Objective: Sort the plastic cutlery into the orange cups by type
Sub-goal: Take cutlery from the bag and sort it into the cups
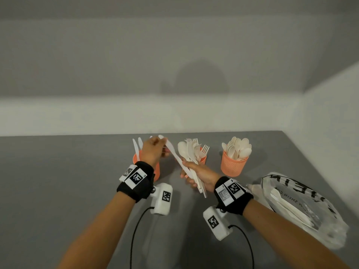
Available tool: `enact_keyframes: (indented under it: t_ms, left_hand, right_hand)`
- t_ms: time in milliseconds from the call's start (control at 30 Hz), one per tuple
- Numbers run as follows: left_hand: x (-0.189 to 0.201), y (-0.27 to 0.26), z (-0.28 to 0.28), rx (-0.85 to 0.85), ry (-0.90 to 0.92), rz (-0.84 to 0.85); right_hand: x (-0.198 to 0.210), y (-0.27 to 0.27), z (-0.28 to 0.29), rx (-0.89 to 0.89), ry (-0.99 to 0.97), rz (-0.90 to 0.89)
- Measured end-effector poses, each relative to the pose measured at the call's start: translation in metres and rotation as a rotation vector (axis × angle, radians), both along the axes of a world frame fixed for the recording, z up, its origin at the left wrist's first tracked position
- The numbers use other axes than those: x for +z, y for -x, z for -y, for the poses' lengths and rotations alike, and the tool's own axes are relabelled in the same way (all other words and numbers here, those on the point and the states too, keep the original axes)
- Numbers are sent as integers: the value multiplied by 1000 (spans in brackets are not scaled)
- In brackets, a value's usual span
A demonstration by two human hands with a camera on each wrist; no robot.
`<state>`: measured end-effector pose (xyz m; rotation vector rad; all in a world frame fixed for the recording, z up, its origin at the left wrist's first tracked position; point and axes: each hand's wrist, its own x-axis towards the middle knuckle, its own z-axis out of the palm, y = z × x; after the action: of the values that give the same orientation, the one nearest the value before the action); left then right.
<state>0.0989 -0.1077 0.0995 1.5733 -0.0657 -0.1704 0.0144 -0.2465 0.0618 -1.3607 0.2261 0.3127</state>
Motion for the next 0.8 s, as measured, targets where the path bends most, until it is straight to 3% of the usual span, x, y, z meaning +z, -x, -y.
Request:
enact_keyframes:
  t_ms: [167, 267, 467, 700, 800]
  left_hand:
    - [27, -21, -43, 338, -139, 503]
    - [30, -30, -62, 395, -268, 655]
    - [-3, -35, -71, 343, -501, 681]
    - [-59, -43, -61, 154, -671, 476]
    - [-69, -43, -59, 154, -734, 513]
  right_hand:
    - [-12, -3, 4, -75, 102, 27]
    - [-21, -4, 3, -97, 121, 33]
    - [-18, -7, 0, -143, 72, 2]
    - [-12, -8, 5, -146, 70, -11]
    - [-14, -8, 6, -164, 111, 16]
